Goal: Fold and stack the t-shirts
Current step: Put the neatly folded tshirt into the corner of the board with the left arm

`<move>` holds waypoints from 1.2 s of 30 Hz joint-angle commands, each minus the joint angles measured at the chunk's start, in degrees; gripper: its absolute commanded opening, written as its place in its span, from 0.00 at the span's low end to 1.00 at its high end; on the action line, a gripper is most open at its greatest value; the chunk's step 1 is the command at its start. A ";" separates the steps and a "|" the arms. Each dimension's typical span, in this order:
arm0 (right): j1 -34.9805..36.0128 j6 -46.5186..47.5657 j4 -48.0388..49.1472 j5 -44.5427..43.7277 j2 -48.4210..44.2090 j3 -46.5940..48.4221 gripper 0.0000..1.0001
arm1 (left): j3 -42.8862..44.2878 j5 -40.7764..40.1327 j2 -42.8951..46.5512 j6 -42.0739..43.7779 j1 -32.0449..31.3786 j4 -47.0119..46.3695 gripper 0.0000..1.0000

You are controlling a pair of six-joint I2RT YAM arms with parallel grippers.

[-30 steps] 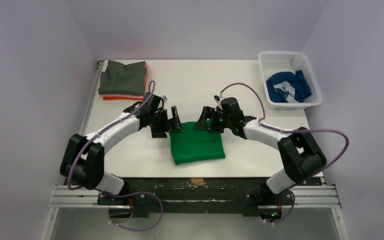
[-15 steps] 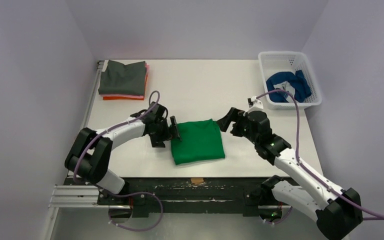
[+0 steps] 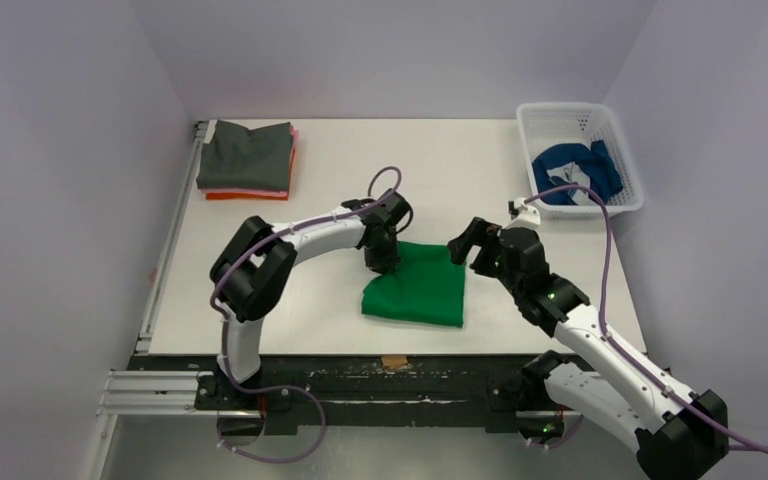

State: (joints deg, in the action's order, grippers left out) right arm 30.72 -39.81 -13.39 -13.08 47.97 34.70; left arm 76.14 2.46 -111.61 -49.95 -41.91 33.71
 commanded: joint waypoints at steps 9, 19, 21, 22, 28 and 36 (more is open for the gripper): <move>-0.08 2.98 0.06 -5.50 0.64 -0.12 0.86 | 23.84 -43.24 -6.43 26.23 0.63 20.47 0.00; -0.08 5.27 0.56 -8.13 5.64 1.38 0.86 | 30.39 -43.66 -6.12 57.49 13.58 4.93 0.00; -0.05 5.54 0.31 -9.40 6.18 1.61 0.86 | 32.38 -43.50 -6.31 60.73 16.26 3.82 0.00; -0.07 5.60 0.39 -10.00 6.32 1.61 0.86 | 33.31 -42.70 -6.33 62.16 17.65 3.24 0.00; -0.10 6.39 0.56 -13.07 7.84 1.81 0.87 | 42.20 -38.96 -6.92 68.97 24.26 4.41 0.00; -0.11 6.76 0.91 -13.69 9.95 2.12 0.87 | 50.78 -33.69 -5.35 70.60 28.44 7.67 0.00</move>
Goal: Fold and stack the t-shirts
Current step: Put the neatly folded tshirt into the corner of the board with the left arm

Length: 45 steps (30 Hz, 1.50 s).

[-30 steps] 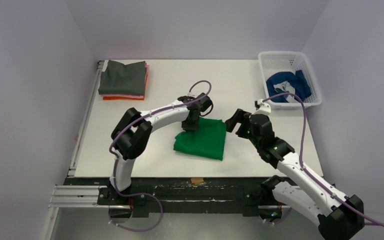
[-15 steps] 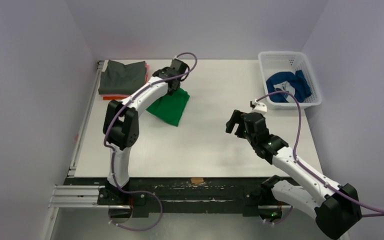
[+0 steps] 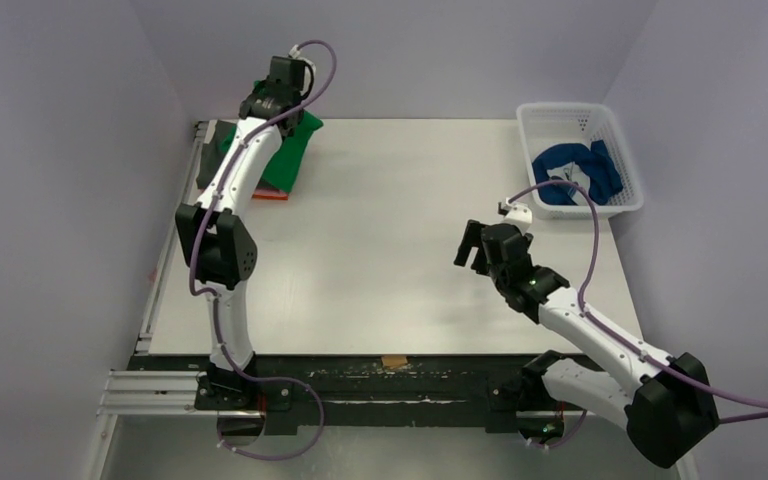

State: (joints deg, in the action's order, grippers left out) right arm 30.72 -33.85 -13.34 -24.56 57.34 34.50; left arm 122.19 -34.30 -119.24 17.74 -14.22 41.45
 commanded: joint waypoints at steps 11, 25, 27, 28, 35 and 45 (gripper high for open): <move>-0.07 1.11 0.08 -3.39 2.57 3.07 0.87 | 11.27 11.02 -3.24 -3.21 5.93 2.90 0.00; -0.09 0.70 -1.81 -4.38 10.19 5.40 0.86 | 17.94 12.82 -14.26 -2.45 14.02 1.94 0.01; -0.05 0.71 -1.83 -5.15 10.98 5.63 0.86 | 18.56 12.21 -15.33 -2.27 14.92 1.06 0.08; -0.05 0.71 -1.86 -5.50 11.50 5.87 0.86 | 18.63 11.74 -15.78 -2.24 15.87 0.60 0.09; -0.07 0.54 -3.54 -6.31 14.36 7.66 0.86 | 19.42 10.50 -16.68 -9.08 19.56 -0.17 0.78; -0.12 0.27 -3.13 -7.02 12.53 7.13 0.86 | 8.85 25.55 -5.24 -26.92 20.55 -5.72 1.00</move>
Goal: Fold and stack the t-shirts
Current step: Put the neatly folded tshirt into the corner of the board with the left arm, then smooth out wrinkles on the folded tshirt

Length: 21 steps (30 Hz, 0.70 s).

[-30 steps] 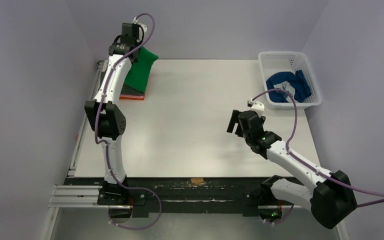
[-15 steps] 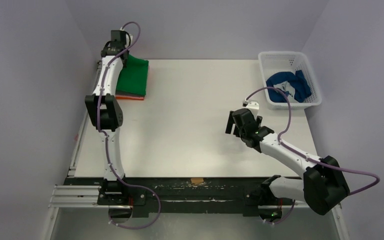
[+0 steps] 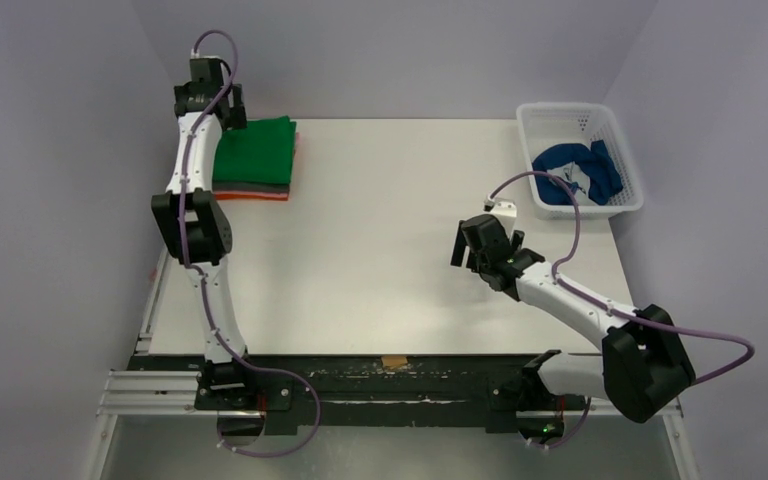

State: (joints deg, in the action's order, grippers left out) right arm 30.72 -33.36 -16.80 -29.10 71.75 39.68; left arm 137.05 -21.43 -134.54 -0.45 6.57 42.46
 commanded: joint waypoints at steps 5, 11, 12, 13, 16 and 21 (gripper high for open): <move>-0.12 -0.12 -0.22 -2.32 -2.19 2.09 0.86 | -11.36 25.98 12.93 -13.78 -0.24 -10.25 1.00; -0.05 -0.25 0.09 -2.81 -4.75 0.94 0.86 | -12.18 28.14 8.76 -14.46 0.14 -11.98 1.00; -0.07 -0.29 0.16 -3.07 -5.03 0.79 0.86 | -11.45 27.94 7.10 -14.66 0.47 -11.57 1.00; -0.05 -0.30 0.13 -3.33 -5.16 0.75 0.86 | -10.42 27.95 5.52 -15.04 1.00 -10.97 1.00; -0.05 -0.21 0.20 -3.84 -4.85 0.91 0.86 | -9.18 26.84 1.15 -17.16 2.73 -10.36 1.00; -0.09 -0.03 0.18 -4.36 -2.58 1.80 0.86 | -8.13 29.13 -4.58 -19.93 5.83 -9.80 1.00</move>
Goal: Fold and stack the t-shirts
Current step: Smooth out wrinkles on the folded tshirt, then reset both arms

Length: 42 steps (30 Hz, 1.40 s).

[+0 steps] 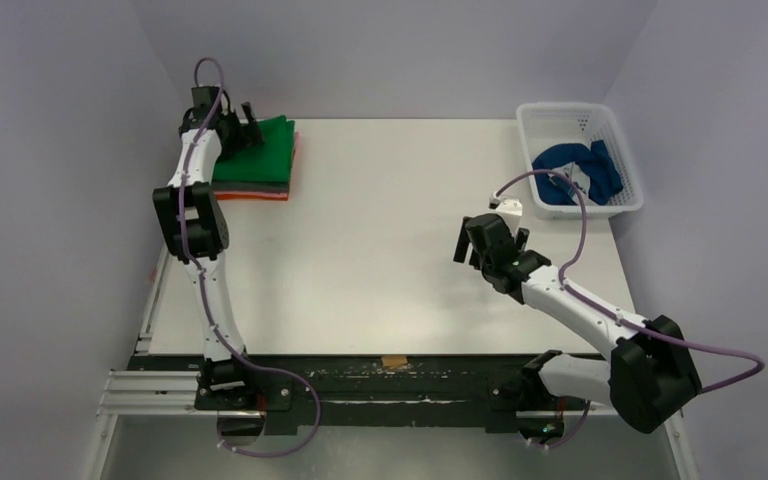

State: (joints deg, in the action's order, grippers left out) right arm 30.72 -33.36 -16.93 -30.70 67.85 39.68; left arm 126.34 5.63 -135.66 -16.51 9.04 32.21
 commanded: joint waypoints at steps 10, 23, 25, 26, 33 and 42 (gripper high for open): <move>-0.07 -0.63 0.46 -1.35 0.63 1.91 0.87 | 5.20 7.56 -2.24 -11.33 7.30 1.79 1.00; -0.09 -6.07 -3.97 -0.66 -20.51 -4.91 0.89 | -27.93 4.20 47.84 -14.59 -2.85 1.35 1.00; -0.05 -7.04 -5.18 -0.73 -22.90 -5.83 0.89 | -40.87 0.17 57.85 -16.62 -7.77 0.46 1.00; -0.07 -7.39 -5.69 -0.61 -23.82 -6.27 0.89 | -47.51 -0.55 62.69 -17.24 -10.77 -1.66 1.00; -0.05 -9.19 -8.26 -0.74 -28.27 -8.66 0.89 | -82.32 -9.92 83.98 -19.26 -33.21 -7.50 1.00; -0.05 -8.43 -10.20 -3.43 -32.50 -11.32 0.88 | -89.01 -16.72 87.75 -21.06 -34.86 1.21 1.00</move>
State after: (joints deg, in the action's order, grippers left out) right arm 30.72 -41.21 -26.26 -31.20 37.12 29.19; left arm 35.83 -5.61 -51.33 -36.49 -25.58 34.24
